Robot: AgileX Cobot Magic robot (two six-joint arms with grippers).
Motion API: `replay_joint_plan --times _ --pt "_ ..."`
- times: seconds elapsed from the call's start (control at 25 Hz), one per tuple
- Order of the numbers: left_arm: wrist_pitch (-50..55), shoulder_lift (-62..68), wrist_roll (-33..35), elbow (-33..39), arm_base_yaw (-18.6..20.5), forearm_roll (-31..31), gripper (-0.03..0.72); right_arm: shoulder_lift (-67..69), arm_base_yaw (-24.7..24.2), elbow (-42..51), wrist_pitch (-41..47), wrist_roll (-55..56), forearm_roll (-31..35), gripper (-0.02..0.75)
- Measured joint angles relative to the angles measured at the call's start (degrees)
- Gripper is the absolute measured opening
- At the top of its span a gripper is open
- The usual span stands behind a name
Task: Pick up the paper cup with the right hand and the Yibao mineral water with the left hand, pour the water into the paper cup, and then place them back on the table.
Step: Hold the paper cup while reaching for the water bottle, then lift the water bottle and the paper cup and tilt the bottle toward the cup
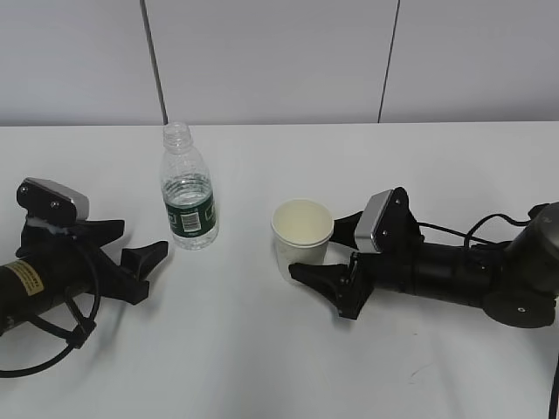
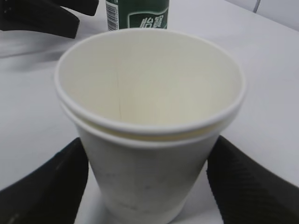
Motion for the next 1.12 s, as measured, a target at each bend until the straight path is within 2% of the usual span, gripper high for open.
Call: replay_joint_plan --times 0.16,0.48,0.76,0.88,1.0,1.12 --pt "0.0 0.0 0.0 0.0 0.0 -0.06 0.503 0.08 0.22 -0.03 0.1 0.0 1.25 0.585" --pt "0.0 0.0 0.0 -0.62 0.0 -2.59 0.503 0.08 0.22 -0.13 0.0 0.0 1.58 0.504" --pt "-0.06 1.35 0.0 -7.02 -0.13 0.69 0.524 0.08 0.22 -0.13 0.0 0.0 2.05 0.501" --pt "0.01 2.37 -0.63 -9.38 -0.29 4.12 0.531 0.08 0.22 -0.13 0.0 0.0 2.55 0.5" --pt "0.02 2.46 -1.41 -10.59 -0.73 7.38 0.533 0.08 0.22 -0.13 -0.1 0.11 2.78 0.5" --pt "0.02 2.46 -2.25 -10.93 -1.83 7.76 0.538 0.08 0.22 -0.13 -0.1 0.11 2.9 0.5"
